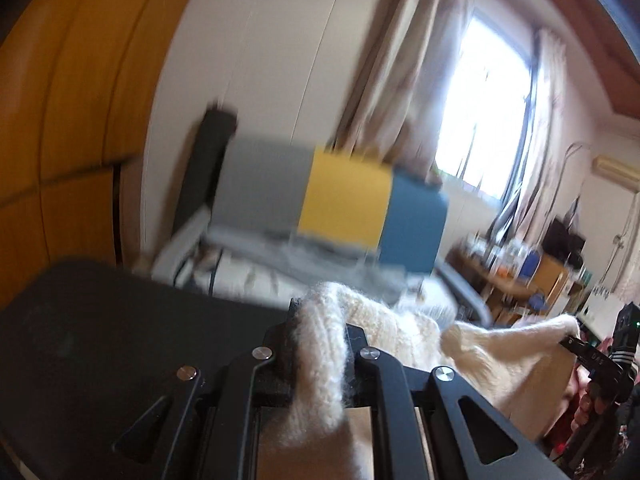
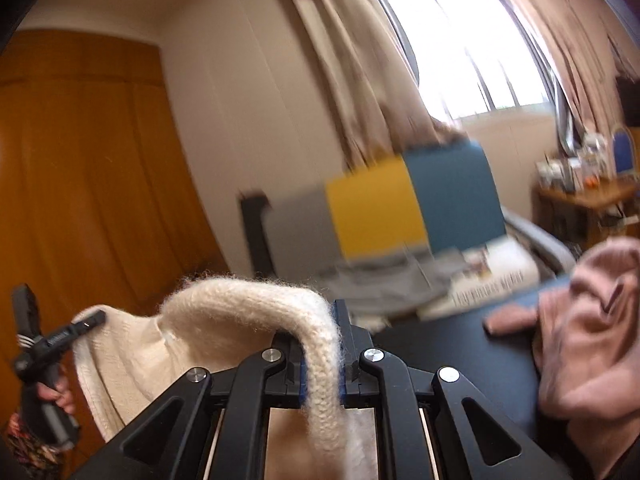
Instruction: Fold clothes
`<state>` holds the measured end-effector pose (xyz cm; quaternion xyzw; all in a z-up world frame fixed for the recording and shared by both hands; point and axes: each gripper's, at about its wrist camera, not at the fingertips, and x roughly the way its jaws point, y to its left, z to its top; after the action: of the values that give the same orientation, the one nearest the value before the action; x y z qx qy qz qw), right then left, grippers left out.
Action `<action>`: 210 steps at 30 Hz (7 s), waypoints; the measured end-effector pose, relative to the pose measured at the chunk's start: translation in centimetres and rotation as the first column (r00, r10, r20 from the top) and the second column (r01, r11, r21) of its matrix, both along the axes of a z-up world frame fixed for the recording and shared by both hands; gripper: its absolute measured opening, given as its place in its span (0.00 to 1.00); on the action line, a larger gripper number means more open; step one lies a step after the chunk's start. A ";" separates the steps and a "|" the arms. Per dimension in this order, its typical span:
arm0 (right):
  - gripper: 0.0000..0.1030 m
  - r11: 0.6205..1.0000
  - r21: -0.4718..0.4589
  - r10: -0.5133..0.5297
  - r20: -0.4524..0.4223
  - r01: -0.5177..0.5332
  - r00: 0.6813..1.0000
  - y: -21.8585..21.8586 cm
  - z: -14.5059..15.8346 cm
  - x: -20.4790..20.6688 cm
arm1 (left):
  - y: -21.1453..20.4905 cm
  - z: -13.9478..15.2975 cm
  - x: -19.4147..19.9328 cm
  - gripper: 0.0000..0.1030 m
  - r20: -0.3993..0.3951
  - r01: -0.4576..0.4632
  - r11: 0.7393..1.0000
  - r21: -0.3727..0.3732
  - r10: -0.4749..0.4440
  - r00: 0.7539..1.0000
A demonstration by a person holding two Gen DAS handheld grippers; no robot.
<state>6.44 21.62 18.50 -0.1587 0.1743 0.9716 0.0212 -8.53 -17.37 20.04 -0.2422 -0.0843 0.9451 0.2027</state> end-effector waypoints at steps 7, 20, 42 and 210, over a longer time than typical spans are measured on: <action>0.10 1.000 0.000 -0.019 0.237 0.019 0.971 1.7 -9.5 -7.2 | 2.3 -10.8 -6.2 0.10 0.172 -0.003 0.994 -0.111 0.022 0.985; 0.14 0.997 0.072 -0.063 0.494 0.032 0.867 6.3 -17.5 -15.8 | 6.9 -16.6 -13.9 0.10 0.258 -0.033 0.967 -0.253 0.100 0.961; 0.35 0.917 0.321 0.095 0.403 -0.237 0.910 -3.2 -14.5 -18.2 | 15.6 -22.2 -11.0 0.16 0.234 0.089 0.874 -0.478 0.029 0.972; 0.39 0.956 0.195 0.117 0.433 -0.219 0.894 -6.5 -19.2 -9.6 | 10.2 -15.8 1.1 0.25 0.223 0.144 0.926 -0.348 -0.067 0.973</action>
<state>-3.15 15.10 -0.73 -0.3729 0.0331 0.9272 -0.0077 -7.40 -7.20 4.26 -0.3765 0.0838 0.9017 0.1956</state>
